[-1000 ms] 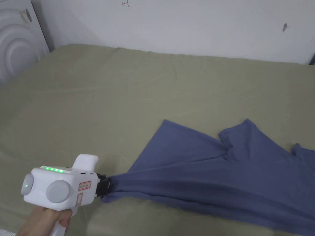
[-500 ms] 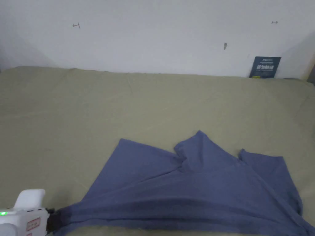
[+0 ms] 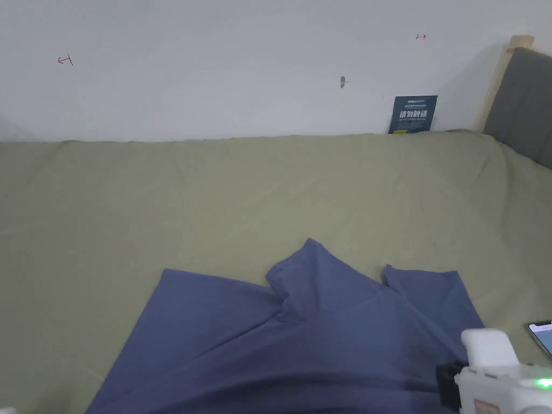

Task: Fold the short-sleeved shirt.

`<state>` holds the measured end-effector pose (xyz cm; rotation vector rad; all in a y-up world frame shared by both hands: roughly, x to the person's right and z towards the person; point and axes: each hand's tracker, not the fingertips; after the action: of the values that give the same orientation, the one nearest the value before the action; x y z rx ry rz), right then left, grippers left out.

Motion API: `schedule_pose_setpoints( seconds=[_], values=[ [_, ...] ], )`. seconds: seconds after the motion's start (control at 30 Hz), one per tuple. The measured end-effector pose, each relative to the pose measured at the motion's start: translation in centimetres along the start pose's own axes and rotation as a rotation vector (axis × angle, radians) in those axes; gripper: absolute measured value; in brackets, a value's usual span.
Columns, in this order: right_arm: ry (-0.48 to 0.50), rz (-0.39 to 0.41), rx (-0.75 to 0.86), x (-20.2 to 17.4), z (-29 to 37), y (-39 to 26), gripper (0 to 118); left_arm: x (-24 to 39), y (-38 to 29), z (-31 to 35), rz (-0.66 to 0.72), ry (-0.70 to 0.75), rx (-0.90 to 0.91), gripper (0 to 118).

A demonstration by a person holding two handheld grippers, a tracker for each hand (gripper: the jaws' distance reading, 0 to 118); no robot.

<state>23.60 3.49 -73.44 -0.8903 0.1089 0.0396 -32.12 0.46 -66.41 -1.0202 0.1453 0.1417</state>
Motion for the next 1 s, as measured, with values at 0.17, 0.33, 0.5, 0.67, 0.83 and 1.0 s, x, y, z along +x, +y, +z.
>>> schedule_pose_setpoints(
  seconds=[0.17,0.33,0.5,0.67,0.83,1.0],
  values=[
    [-0.009,0.031,-0.01,2.0,-3.1,5.2,1,0.0,0.0,-0.4,0.018,0.005,-0.012,6],
    [-0.009,0.073,-0.023,3.5,-6.7,10.1,1,0.2,0.2,-0.6,0.019,0.007,-0.02,6],
    [-0.016,0.114,-0.032,3.9,-9.9,14.0,9,0.3,0.5,-1.0,0.023,0.01,-0.029,6],
    [0.032,0.141,-0.214,4.5,-14.4,15.6,117,0.8,0.7,-1.0,0.013,0.017,-0.035,6],
    [0.054,0.147,-0.25,3.3,-14.9,16.2,111,1.0,0.9,-1.1,0.011,0.016,-0.04,6],
    [0.041,0.114,-0.302,4.1,-15.4,13.7,79,1.1,1.0,-1.2,0.007,0.017,-0.041,6]
  ],
)
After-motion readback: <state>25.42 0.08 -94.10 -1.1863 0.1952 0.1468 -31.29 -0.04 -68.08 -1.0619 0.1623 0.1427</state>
